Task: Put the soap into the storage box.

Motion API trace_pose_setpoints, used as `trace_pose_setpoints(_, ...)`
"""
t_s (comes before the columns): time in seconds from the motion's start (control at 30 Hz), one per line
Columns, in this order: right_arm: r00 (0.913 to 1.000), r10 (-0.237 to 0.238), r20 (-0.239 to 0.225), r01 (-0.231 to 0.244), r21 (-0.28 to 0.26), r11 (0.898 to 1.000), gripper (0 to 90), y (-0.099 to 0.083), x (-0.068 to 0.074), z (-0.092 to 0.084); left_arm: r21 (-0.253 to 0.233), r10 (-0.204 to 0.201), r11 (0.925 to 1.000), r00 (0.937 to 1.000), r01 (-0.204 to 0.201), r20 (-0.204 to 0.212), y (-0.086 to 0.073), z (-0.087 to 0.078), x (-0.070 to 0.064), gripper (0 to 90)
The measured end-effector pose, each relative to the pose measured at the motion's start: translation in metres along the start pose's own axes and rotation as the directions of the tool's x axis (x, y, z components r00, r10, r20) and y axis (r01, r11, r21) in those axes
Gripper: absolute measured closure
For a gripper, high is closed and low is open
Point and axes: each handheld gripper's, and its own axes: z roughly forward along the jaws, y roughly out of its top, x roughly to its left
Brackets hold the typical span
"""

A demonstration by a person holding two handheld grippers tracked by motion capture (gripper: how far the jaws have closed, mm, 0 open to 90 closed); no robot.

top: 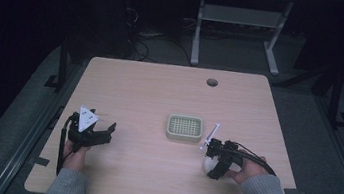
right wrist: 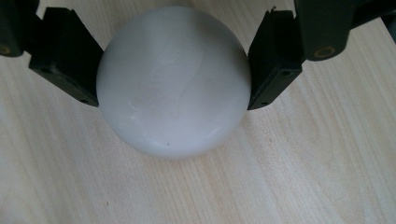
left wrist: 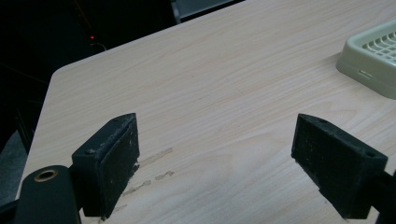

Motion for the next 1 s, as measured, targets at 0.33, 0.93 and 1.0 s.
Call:
trace_pose_setpoints(0.33, 1.0000, 0.003, -0.006, -0.003, -0.037, 0.999, 23.7, -0.002, -0.001, -0.006, 0.002, -0.003, 1.0000, 1.0000, 0.003, 0.000, 0.000, 0.000, 0.001, 14.9)
trace_pose_setpoints(0.93, 1.0000, -0.003, -0.010, 0.002, -0.078, 0.997, 23.7, 0.006, -0.007, -0.029, 0.008, 0.002, 1.0000, 1.0000, -0.002, -0.009, 0.000, 0.001, 0.002, 14.8)
trace_pose_setpoints(1.0, 0.9998, -0.003, -0.018, 0.002, -0.082, 0.997, 23.7, 0.008, -0.007, -0.030, 0.003, 0.005, 1.0000, 0.9999, -0.005, -0.011, 0.000, 0.001, 0.001, 14.8)
